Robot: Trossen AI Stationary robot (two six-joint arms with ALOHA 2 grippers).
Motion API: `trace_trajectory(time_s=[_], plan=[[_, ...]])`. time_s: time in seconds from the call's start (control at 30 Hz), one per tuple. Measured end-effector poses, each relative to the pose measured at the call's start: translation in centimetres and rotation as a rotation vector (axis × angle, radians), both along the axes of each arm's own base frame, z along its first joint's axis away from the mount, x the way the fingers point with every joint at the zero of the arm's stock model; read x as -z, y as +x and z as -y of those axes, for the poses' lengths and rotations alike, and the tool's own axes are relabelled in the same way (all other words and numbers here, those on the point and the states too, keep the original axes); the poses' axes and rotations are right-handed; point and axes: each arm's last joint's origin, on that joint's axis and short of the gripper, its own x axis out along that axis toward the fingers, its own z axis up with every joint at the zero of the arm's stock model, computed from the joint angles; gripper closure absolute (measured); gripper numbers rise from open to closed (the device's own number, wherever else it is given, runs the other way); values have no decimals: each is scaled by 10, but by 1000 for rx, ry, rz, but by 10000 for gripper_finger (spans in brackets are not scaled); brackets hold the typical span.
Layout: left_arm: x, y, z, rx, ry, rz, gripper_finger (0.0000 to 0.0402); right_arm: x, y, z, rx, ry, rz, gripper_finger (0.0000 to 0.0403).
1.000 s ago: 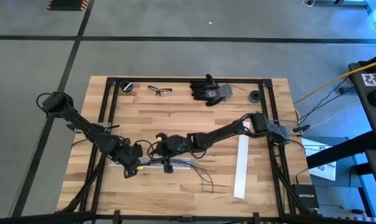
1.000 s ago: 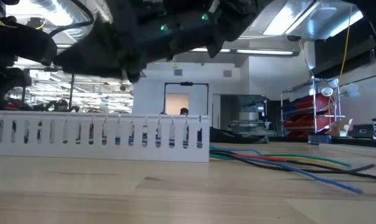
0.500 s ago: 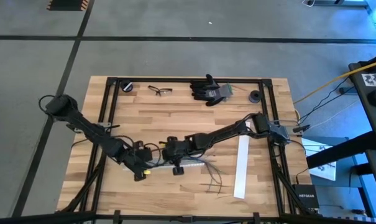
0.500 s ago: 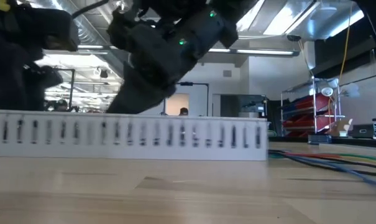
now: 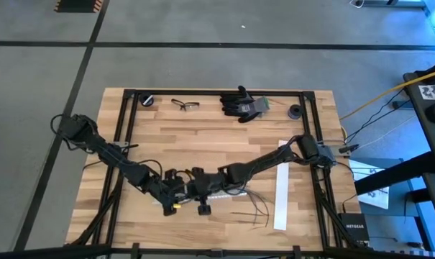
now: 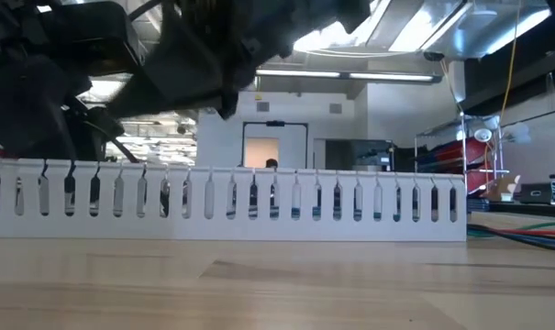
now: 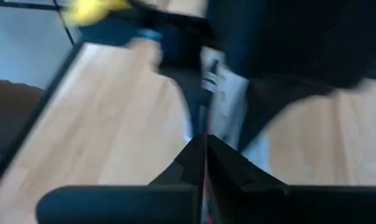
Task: Ziptie cables
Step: Adjust the cable duct
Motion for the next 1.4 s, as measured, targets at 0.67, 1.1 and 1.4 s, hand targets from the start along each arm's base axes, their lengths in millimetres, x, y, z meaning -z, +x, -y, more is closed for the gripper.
trace_trajectory(time_s=[0.67,1.1,1.4], plan=[[0,0,-1,-6,1,3,261,23,3,-13,56,-75,19,402],[-11,0,-1,5,-17,14,261,50,8,-11,46,-41,-24,402],[-46,-21,-10,23,-171,-29,261,52,8,-9,34,-29,-42,402]])
